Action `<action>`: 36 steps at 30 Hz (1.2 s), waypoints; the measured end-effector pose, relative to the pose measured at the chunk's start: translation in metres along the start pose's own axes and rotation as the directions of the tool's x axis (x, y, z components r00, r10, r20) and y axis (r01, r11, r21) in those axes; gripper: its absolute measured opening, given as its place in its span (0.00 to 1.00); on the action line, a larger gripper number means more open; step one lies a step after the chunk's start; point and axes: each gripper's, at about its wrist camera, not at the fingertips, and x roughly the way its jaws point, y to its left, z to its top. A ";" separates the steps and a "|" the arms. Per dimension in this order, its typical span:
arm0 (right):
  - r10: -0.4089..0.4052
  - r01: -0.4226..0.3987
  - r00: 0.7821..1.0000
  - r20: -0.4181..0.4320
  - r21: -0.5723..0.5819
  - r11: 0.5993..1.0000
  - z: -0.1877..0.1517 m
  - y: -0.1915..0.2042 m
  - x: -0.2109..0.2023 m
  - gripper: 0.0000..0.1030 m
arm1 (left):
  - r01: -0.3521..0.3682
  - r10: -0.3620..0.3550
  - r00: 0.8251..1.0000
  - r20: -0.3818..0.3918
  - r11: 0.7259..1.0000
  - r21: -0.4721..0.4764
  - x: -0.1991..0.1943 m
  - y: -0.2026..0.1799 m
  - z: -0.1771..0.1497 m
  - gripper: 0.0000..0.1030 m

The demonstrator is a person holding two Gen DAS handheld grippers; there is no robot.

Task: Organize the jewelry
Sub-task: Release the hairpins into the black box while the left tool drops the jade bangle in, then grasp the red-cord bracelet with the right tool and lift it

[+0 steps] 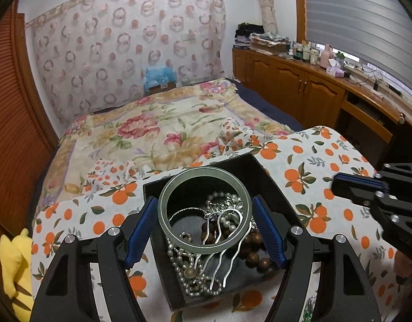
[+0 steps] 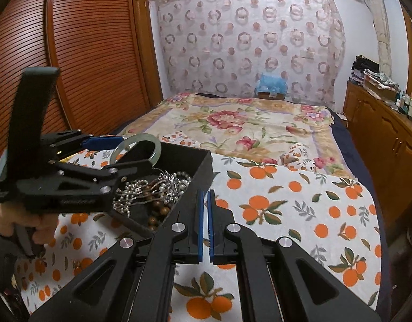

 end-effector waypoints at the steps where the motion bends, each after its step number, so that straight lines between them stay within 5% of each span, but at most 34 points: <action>1: 0.001 -0.001 1.000 0.001 0.002 1.000 -0.001 -0.001 -0.001 0.04 | -0.001 0.001 1.000 -0.006 1.000 -0.003 0.003 0.000 0.000 0.67; 16: 0.029 -0.029 1.000 0.003 -0.033 0.999 -0.033 0.015 -0.027 0.04 | 0.033 -0.033 0.999 0.021 0.999 -0.021 -0.028 0.000 -0.024 0.67; 18: 0.039 -0.039 0.999 -0.004 -0.039 0.999 -0.039 0.018 -0.032 0.11 | 0.049 -0.048 0.998 0.028 0.999 -0.021 -0.040 -0.001 -0.035 0.67; 21: 0.040 -0.041 0.999 -0.022 -0.054 0.998 -0.050 0.025 -0.036 0.20 | 0.064 -0.063 0.998 0.030 0.998 -0.020 -0.052 -0.001 -0.048 0.67; 36: 0.093 -0.120 0.976 -0.199 -0.128 0.984 -0.105 0.057 -0.035 0.20 | 0.103 -0.104 0.995 -0.007 0.992 -0.067 -0.077 0.005 -0.103 0.67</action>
